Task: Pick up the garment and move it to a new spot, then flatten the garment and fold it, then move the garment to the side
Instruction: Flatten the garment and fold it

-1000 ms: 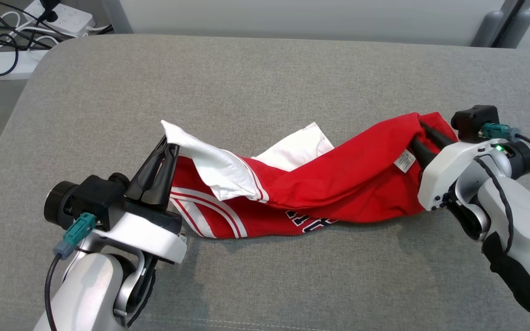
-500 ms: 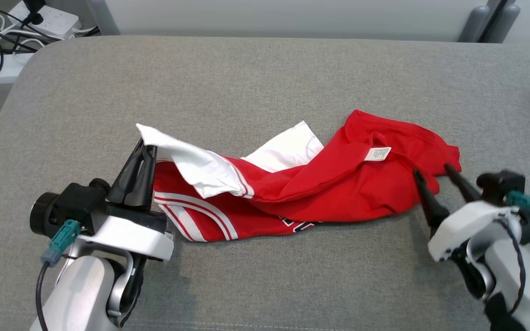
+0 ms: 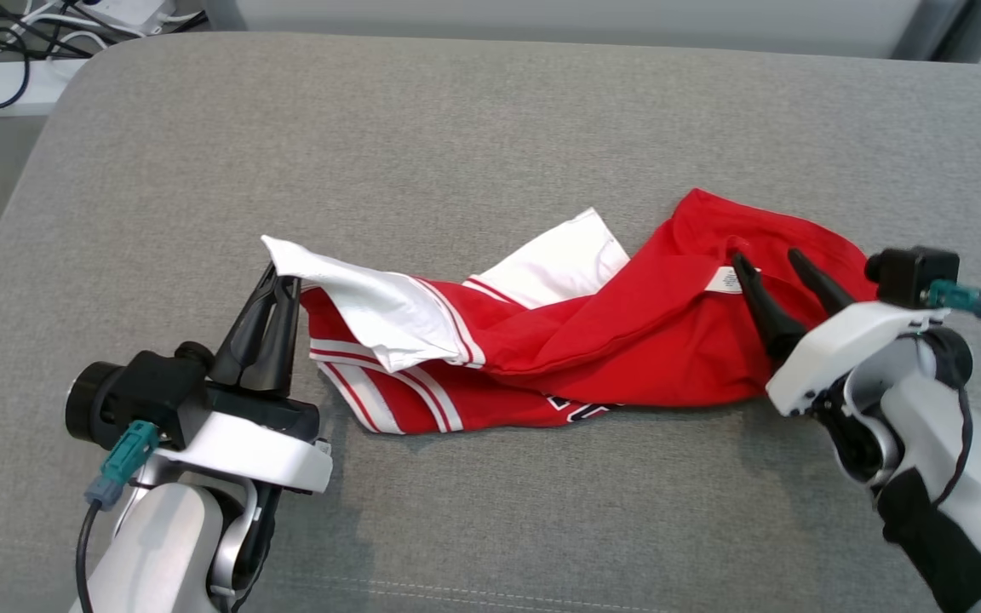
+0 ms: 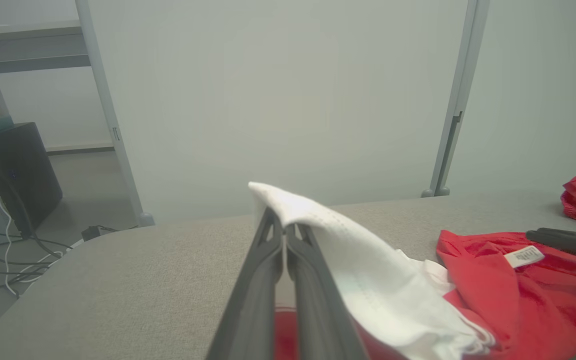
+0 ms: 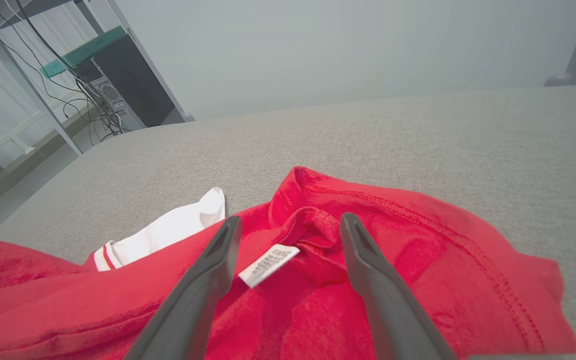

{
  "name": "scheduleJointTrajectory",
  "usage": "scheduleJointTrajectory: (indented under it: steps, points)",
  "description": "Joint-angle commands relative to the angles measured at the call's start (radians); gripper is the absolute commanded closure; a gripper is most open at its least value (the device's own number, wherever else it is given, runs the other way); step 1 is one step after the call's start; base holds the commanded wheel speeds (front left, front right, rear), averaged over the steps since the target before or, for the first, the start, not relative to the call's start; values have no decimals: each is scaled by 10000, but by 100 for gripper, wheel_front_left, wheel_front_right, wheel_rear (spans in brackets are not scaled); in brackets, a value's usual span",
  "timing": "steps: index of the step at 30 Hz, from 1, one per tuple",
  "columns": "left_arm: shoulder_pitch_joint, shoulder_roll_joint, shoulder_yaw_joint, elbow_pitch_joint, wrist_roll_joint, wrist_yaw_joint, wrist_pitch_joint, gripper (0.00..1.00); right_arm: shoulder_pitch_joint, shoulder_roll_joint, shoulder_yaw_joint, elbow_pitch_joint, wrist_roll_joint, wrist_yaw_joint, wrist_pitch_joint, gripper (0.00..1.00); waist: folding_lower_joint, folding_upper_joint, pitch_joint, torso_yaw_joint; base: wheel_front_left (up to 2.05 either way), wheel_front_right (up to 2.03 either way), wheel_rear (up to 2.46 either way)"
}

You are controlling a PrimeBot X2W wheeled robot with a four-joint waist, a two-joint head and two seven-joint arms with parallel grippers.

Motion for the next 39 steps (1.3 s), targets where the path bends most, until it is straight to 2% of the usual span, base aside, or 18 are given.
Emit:
scheduleJointTrajectory:
  steps: [1,11,21,23,24,25,26,27,39]
  points:
    - [-245,176,322,-286,1,67,-48,100,-292,-60,187,113,192,14,250,0,0,0,42,152,0,0,0]
    - [-76,71,148,-400,-55,133,-55,100,-1586,-367,656,1693,1541,14,2808,0,0,0,130,892,0,0,0]
    - [-179,-78,-43,-254,-93,82,-129,100,-2137,-456,1402,2654,1703,14,3397,0,0,0,262,1183,0,0,0]
    - [-236,-101,-89,-215,-94,53,-140,100,-2194,-460,1567,2697,1722,14,3386,15,0,0,293,1224,0,0,0]
    - [-261,-106,-104,-196,-95,43,-146,100,-2221,-466,1672,2689,1712,14,3371,43,0,0,312,1234,0,0,0]
    - [-284,-109,-114,-177,-97,34,-151,100,-2246,-478,1795,2644,1691,14,3320,54,0,0,333,1239,0,0,0]
    - [-305,-110,-122,-157,-100,27,-158,100,-2269,-496,1930,2582,1657,14,3235,82,0,0,348,1241,0,0,0]
    - [-325,-111,-129,-136,-104,19,-164,100,-2286,-522,2096,2499,1610,14,3164,100,0,0,362,1242,0,0,0]
    - [-294,79,116,-150,-77,173,-276,100,-2843,-998,3532,1988,1057,14,1267,100,0,0,105,799,0,0,0]
